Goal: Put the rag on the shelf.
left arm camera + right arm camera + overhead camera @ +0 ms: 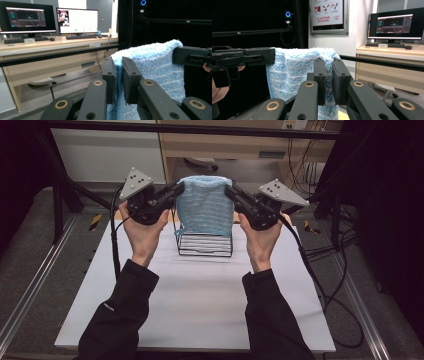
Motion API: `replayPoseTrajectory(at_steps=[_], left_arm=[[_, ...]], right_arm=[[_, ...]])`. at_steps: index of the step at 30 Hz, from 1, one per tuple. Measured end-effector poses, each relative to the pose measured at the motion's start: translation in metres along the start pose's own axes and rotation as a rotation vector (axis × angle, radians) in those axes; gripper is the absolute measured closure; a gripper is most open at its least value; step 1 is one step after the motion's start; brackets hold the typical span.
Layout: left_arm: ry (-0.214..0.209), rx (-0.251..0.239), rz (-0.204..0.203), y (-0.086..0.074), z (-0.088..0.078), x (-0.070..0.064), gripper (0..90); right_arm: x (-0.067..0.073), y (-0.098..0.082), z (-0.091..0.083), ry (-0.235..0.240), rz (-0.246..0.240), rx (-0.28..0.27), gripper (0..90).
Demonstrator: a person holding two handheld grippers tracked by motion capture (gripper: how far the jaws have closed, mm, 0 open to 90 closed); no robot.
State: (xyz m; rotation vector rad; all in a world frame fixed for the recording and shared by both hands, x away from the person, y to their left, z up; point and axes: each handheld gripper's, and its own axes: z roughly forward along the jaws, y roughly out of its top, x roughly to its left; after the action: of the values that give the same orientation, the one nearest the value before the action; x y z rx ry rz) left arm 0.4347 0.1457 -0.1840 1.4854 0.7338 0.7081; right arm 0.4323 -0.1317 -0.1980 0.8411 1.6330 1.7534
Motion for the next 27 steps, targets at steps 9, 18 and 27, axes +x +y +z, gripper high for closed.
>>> replayPoseTrajectory(at_steps=[9,18,27], left_arm=[[0.019,-0.014,0.012,0.021,0.012,0.005,81.3],[0.026,-0.033,0.018,0.038,0.024,0.010,81.3],[0.043,-0.028,0.039,0.051,0.038,0.014,81.3]], right_arm=[[-0.009,0.015,0.012,-0.008,-0.004,-0.032,83.3],[-0.020,0.027,0.025,-0.020,-0.001,-0.051,83.4],[-0.031,0.035,0.036,-0.028,0.008,-0.075,83.5]])
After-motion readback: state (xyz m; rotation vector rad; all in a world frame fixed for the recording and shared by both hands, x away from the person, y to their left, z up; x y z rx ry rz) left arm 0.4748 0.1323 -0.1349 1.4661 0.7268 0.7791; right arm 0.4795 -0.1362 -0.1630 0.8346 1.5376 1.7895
